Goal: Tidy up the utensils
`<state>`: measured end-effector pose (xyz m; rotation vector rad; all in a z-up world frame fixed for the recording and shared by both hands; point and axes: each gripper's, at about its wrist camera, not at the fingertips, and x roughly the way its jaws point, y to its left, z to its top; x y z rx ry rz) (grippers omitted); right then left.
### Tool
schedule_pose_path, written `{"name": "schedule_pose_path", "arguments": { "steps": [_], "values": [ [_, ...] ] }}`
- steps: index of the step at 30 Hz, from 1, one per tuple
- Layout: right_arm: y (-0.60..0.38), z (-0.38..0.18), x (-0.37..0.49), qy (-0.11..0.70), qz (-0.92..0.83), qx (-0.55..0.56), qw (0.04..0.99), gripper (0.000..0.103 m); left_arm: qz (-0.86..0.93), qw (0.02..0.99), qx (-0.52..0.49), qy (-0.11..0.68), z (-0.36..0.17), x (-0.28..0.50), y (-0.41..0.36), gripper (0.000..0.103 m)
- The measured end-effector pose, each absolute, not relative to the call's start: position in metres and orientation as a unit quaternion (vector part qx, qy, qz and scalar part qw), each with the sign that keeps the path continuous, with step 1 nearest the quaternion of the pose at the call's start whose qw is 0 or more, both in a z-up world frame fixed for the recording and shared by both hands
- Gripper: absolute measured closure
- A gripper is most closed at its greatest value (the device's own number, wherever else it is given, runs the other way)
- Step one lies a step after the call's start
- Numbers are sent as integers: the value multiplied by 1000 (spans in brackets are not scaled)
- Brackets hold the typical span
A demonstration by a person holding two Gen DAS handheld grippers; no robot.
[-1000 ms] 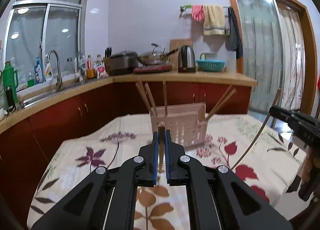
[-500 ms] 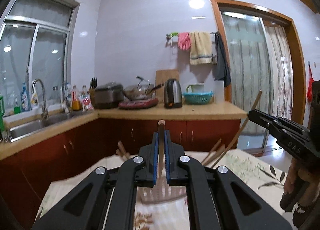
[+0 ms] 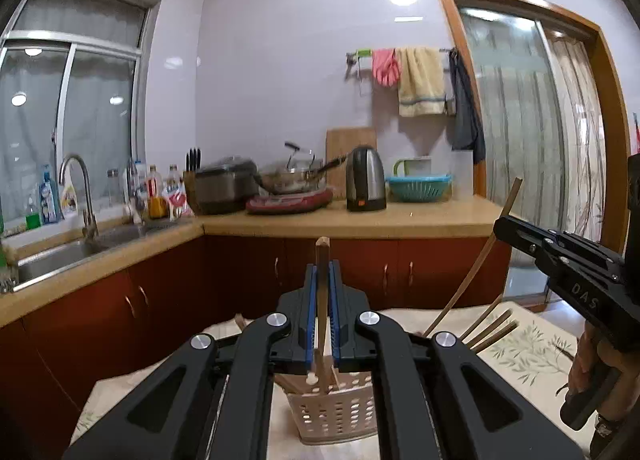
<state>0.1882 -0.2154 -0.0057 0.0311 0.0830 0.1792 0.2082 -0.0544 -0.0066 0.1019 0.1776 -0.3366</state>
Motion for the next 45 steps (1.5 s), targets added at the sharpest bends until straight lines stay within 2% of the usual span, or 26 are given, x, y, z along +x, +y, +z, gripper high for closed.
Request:
{"name": "schedule_pose_path", "arguments": {
  "steps": [8, 16, 24, 26, 28, 29, 30, 32, 37, 40, 42, 45],
  "values": [
    [-210, -39, 206, 84, 86, 11, 993, 97, -161, 980, 68, 94, -19, 215, -61, 96],
    [-203, -47, 207, 92, 82, -2, 992, 97, -170, 979, 75, 86, -14, 210, -63, 97],
    [-204, -56, 216, 112, 78, 1, 991, 97, -173, 976, 65, 118, -29, 236, -66, 96],
    [-204, -56, 216, 113, 76, 3, 991, 96, -169, 975, 67, 128, -36, 239, -67, 92],
    [-203, -55, 215, 115, 73, 3, 991, 95, -157, 977, 72, 122, -39, 237, -66, 68],
    [-202, -55, 215, 115, 72, 3, 991, 91, -156, 977, 70, 124, -40, 237, -66, 65],
    [-202, -55, 215, 114, 71, 5, 991, 83, -156, 978, 66, 125, -41, 237, -65, 60],
    [-200, -54, 213, 113, 69, 8, 991, 72, -155, 978, 63, 127, -42, 236, -64, 56],
    [-197, -51, 206, 116, 68, 11, 991, 63, -145, 981, 61, 118, -38, 226, -63, 34],
    [-195, -45, 197, 111, 60, 13, 992, 50, -132, 984, 60, 108, -33, 217, -60, 24],
    [-195, -41, 188, 106, 50, 17, 993, 35, -121, 985, 60, 106, -30, 210, -58, 19],
    [-194, -34, 173, 104, 37, 23, 994, 25, -104, 987, 55, 106, -28, 196, -55, 18]
  ]
}}
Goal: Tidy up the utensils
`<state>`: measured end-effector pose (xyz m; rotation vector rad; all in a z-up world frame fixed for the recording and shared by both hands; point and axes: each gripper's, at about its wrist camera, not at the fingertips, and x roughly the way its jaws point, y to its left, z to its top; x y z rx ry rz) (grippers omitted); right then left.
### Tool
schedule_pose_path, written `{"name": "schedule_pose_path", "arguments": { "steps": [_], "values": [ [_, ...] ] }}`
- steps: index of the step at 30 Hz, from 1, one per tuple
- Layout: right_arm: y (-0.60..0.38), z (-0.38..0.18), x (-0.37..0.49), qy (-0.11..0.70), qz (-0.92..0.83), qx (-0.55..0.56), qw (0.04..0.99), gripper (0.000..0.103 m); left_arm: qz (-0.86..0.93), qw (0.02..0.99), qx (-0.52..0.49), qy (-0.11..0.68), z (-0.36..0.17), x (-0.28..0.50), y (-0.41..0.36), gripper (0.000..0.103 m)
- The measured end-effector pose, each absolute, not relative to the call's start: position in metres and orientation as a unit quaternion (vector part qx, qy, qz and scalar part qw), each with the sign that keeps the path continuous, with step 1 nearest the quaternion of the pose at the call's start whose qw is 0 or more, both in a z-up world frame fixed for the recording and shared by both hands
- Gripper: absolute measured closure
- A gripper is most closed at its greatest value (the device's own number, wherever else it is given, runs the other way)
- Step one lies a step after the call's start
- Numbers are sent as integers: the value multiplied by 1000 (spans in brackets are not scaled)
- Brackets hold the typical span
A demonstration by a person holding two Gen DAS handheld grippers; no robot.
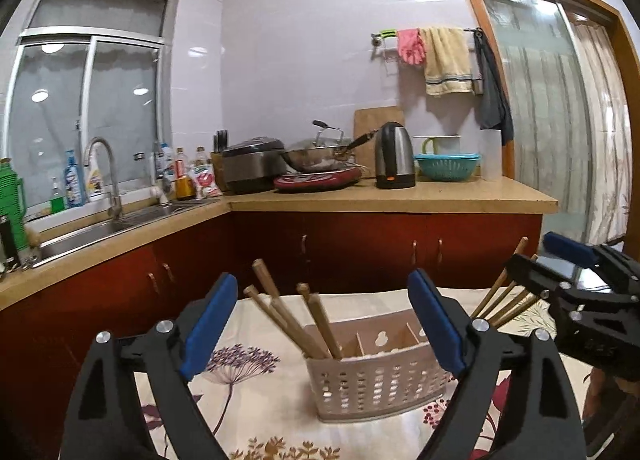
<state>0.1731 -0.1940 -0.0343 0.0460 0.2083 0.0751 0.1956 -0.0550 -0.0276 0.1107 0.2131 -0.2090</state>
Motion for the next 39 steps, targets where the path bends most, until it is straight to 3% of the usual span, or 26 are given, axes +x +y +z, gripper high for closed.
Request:
{"name": "schedule_pose_path", "arguments": {
  "steps": [6, 23, 39],
  "values": [
    [-187, -32, 136, 102, 15, 22, 994, 14, -81, 990, 53, 101, -26, 158, -47, 17],
    [-181, -19, 45, 104, 1, 7, 995, 11, -16, 995, 31, 91, -15, 71, -14, 13],
    [-182, -18, 19, 99, -1, 4, 995, 10, -7, 996, 22, 88, -18, 39, -3, 13]
  ]
}}
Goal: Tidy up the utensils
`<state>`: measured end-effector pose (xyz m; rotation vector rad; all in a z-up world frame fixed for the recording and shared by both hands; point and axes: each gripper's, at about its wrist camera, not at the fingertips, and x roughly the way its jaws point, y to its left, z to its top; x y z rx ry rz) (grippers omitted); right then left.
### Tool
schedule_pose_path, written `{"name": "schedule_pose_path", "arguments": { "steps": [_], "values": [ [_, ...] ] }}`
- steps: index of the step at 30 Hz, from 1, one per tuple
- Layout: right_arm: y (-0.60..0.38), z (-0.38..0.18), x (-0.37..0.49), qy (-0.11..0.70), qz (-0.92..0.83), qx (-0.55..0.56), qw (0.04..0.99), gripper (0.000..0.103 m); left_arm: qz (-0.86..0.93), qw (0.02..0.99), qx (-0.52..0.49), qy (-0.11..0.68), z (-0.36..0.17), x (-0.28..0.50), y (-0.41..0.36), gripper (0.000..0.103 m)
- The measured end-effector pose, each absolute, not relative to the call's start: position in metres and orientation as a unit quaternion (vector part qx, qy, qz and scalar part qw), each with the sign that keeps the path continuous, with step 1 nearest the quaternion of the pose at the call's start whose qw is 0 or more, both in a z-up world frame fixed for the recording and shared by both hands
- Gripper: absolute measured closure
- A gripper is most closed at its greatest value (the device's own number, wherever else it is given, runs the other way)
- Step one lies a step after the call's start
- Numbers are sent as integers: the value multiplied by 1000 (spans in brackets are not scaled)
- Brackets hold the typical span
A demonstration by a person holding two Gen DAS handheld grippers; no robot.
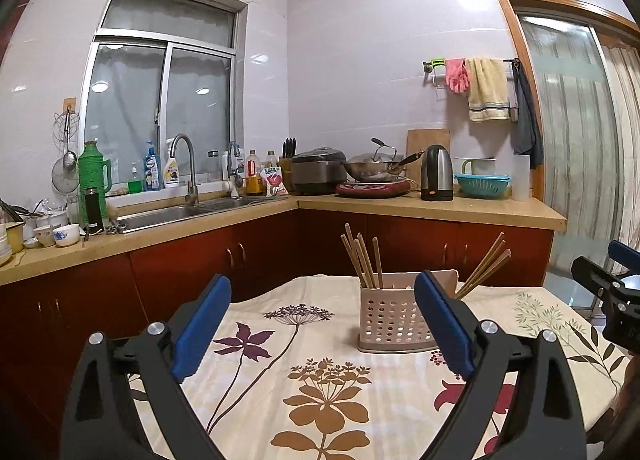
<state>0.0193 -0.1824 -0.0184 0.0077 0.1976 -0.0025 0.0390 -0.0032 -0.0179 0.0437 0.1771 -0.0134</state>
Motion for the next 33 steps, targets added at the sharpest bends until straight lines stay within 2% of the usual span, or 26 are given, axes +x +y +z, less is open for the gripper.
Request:
{"name": "schedule_pose_path", "arguments": {
  "steps": [33],
  "values": [
    [-179, -16, 13, 97, 0, 3, 995, 10, -14, 995, 19, 97, -22, 37, -5, 11]
  ]
}}
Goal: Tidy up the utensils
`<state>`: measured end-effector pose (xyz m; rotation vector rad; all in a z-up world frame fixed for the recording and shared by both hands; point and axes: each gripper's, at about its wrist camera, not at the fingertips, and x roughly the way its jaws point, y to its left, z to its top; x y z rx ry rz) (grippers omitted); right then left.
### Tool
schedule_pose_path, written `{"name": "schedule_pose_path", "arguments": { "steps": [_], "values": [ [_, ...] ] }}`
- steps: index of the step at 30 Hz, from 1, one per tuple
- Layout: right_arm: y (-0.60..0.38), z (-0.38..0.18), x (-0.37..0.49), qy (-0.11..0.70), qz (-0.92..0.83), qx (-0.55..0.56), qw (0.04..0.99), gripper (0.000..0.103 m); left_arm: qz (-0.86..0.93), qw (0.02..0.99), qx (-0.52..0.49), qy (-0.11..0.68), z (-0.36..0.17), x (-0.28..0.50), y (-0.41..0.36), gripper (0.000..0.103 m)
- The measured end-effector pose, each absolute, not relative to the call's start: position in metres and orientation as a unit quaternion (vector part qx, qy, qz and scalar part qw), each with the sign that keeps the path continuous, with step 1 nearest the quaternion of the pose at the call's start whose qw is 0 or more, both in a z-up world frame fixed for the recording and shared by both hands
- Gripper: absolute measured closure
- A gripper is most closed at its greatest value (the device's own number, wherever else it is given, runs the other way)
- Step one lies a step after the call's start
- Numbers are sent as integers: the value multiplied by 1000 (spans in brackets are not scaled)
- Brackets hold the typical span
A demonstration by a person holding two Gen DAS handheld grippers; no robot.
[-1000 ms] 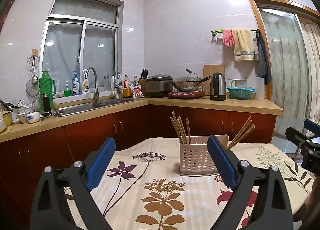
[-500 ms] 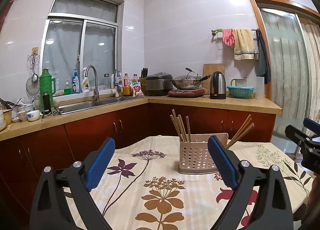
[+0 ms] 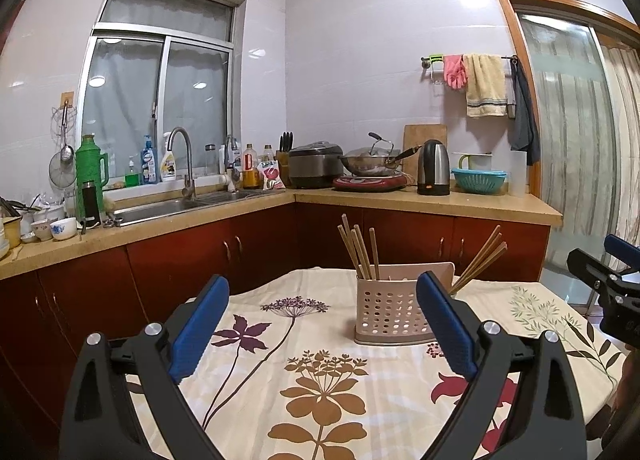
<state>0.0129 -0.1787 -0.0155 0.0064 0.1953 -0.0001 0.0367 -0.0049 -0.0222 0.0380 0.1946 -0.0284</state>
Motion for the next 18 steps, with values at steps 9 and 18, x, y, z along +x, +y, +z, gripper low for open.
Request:
{"name": "schedule_pose_path", "arguments": {
  "steps": [9, 18],
  "values": [
    [-179, -15, 13, 98, 0, 3, 995, 10, -26, 994, 7, 105, -20, 40, 0, 9],
    [-176, -20, 12, 102, 0, 2, 995, 10, -31, 994, 11, 105, -21, 42, -1, 8]
  ]
}}
